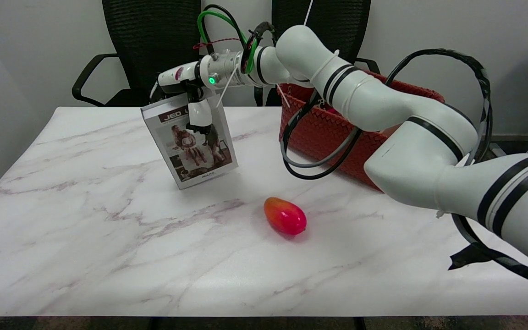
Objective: Pick up the white book.
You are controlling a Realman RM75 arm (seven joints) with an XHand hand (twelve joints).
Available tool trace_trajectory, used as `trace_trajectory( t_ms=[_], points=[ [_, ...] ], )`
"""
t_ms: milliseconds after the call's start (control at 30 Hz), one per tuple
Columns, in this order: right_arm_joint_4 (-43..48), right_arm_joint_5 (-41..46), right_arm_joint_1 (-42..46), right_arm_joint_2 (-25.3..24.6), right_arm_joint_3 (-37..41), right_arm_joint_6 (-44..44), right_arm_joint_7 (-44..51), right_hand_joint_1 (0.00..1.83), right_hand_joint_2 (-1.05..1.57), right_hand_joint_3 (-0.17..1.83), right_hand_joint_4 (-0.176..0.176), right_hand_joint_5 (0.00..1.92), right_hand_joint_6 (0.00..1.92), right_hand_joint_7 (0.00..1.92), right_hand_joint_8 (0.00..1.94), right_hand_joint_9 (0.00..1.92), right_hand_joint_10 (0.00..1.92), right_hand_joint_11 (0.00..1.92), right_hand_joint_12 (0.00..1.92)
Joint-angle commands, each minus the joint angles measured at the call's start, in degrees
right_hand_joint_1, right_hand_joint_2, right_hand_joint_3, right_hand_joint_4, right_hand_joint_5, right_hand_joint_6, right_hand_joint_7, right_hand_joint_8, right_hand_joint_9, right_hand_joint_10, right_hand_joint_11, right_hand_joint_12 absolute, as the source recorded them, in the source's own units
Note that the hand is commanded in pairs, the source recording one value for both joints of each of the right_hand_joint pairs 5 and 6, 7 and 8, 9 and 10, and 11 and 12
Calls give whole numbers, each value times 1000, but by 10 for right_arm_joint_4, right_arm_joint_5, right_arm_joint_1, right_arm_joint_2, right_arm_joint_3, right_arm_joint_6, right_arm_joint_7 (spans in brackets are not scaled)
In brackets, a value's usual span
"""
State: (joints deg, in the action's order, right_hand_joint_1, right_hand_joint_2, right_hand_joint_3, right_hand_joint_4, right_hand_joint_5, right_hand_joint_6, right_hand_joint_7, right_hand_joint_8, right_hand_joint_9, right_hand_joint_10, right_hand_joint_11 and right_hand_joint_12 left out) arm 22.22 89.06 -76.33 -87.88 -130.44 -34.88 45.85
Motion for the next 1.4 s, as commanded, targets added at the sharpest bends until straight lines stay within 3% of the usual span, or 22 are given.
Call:
trace_trajectory(
  t_ms=[33, 233, 533, 667, 800, 1400],
  points=[
    [2, 4, 0, -4, -1, 5, 3, 1305, 122, 1833, 0, 902, 902, 1308, 1308, 1469, 1469, 1427, 1427],
    [2, 4, -1, -4, -2, 6, 3, 1279, 71, 1833, 0, 1028, 1028, 1334, 1334, 1470, 1470, 1406, 1406],
    [16, -1, -4, -2, 0, 6, 1, 1310, 69, 1833, 0, 903, 903, 1305, 1305, 1439, 1439, 1380, 1380],
    [29, -2, -2, 1, 2, 6, 0, 1323, 177, 1833, 0, 926, 926, 1348, 1348, 1509, 1509, 1548, 1548],
    [37, -2, -5, 6, 3, 6, -1, 1329, 243, 1833, 0, 944, 944, 1373, 1373, 1543, 1543, 1585, 1585],
    [87, -10, -19, 39, 4, 1, -8, 1354, 341, 1833, 0, 978, 978, 1406, 1406, 1538, 1538, 1507, 1507]
  ],
)
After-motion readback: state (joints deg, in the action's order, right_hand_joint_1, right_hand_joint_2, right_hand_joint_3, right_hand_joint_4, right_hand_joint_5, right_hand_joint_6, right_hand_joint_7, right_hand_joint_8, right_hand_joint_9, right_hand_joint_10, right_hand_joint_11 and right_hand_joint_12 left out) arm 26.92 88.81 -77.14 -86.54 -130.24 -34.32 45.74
